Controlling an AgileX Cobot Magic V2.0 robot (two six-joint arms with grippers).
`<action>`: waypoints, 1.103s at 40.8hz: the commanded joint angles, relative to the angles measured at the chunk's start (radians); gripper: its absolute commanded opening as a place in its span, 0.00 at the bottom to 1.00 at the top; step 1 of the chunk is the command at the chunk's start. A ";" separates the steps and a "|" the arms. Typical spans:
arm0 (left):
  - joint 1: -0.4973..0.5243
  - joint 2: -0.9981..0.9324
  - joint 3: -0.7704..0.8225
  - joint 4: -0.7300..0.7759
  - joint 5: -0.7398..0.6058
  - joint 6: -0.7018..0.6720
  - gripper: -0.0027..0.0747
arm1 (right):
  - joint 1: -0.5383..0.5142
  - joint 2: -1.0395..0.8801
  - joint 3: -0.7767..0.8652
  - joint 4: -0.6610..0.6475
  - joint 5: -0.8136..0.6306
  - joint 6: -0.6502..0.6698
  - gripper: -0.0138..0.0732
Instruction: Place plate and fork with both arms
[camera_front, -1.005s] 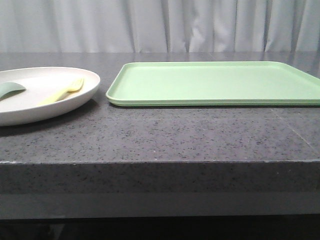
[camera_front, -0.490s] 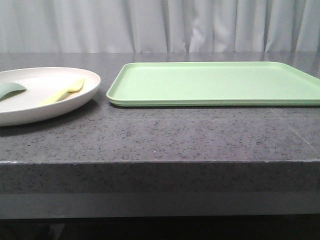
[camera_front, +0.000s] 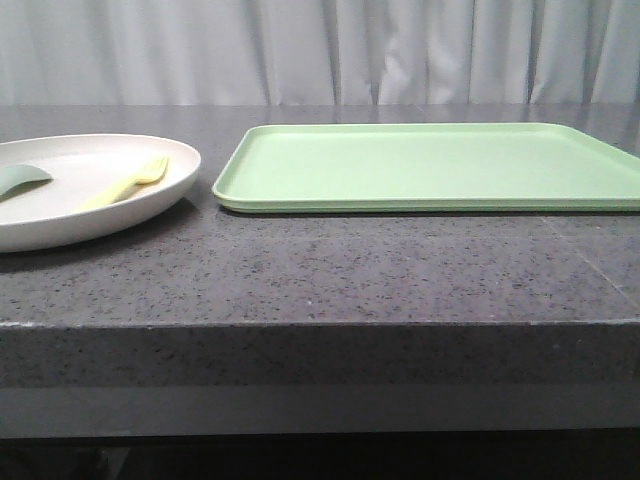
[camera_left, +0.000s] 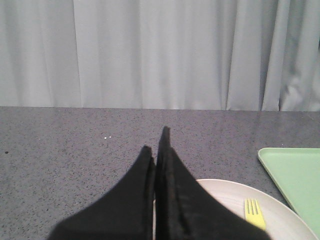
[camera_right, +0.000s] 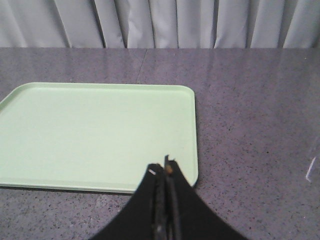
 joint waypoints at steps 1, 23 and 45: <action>0.000 0.007 -0.036 0.001 -0.075 -0.008 0.01 | 0.000 0.018 -0.039 -0.011 -0.079 -0.013 0.09; 0.000 0.007 -0.034 -0.016 -0.081 -0.008 0.86 | 0.000 0.017 -0.039 -0.011 -0.116 -0.013 0.82; 0.000 0.437 -0.455 0.033 0.379 -0.008 0.84 | 0.000 0.017 -0.039 -0.011 -0.128 -0.013 0.82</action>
